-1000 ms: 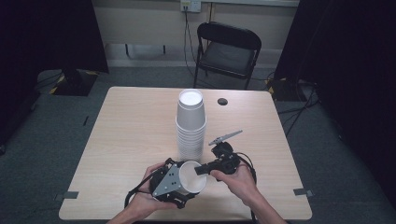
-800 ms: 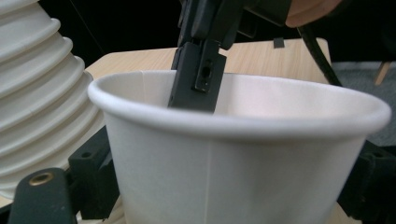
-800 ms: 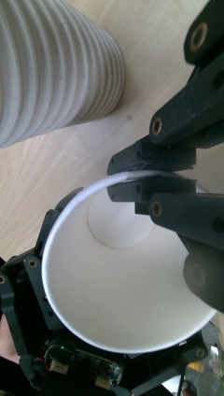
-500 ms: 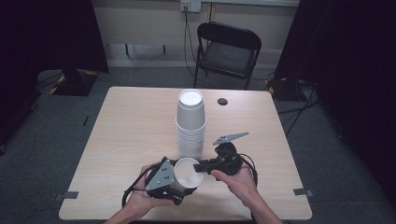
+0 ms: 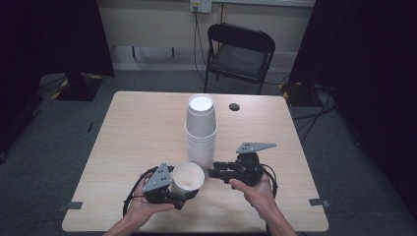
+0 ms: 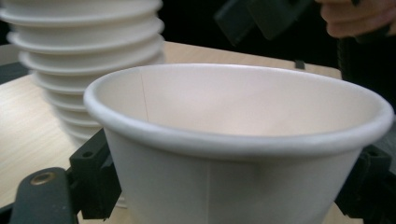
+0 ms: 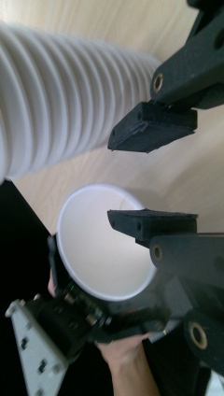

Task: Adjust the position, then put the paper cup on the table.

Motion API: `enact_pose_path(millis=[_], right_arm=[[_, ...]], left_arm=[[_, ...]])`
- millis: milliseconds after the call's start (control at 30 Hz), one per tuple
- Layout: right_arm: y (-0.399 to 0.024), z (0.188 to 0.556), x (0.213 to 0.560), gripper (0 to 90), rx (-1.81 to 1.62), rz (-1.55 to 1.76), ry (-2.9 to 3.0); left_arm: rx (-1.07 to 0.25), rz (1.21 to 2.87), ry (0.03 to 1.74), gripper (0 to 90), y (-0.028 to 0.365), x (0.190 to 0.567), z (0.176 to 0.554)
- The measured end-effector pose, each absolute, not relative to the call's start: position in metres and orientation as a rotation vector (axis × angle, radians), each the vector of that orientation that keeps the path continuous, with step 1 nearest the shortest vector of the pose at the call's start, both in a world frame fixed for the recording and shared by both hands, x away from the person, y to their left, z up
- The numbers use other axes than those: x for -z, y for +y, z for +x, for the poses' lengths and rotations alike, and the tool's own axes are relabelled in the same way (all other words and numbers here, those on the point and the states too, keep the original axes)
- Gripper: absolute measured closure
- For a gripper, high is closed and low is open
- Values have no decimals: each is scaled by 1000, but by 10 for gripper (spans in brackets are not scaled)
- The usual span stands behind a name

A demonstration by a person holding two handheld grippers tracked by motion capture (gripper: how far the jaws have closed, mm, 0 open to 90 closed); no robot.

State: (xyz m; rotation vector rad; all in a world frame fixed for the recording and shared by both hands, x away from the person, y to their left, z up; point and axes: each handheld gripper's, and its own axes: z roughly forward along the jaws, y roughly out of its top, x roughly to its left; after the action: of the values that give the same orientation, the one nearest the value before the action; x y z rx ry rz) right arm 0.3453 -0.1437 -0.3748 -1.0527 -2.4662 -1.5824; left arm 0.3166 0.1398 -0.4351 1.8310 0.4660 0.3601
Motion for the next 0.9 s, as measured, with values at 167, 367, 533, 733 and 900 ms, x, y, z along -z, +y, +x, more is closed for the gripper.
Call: enact_pose_path(millis=[167,367,533,733,900], right_arm=[[-157,344,379,560,1635,-1096,-2467],[-179,340,383,528,1708,-1170,-2461],[-189,338,388,502,1727,-1214,-2450],[-199,337,397,427,1670,-1316,-2517],[-208,333,405,399,1669,-1387,-2528]], left_arm=[[-392,1795,512,142,151,426,322],[-408,1760,554,143,165,419,325],[-429,1741,575,143,174,414,327],[-446,1722,656,143,188,410,335],[-451,1730,668,142,198,409,341]])
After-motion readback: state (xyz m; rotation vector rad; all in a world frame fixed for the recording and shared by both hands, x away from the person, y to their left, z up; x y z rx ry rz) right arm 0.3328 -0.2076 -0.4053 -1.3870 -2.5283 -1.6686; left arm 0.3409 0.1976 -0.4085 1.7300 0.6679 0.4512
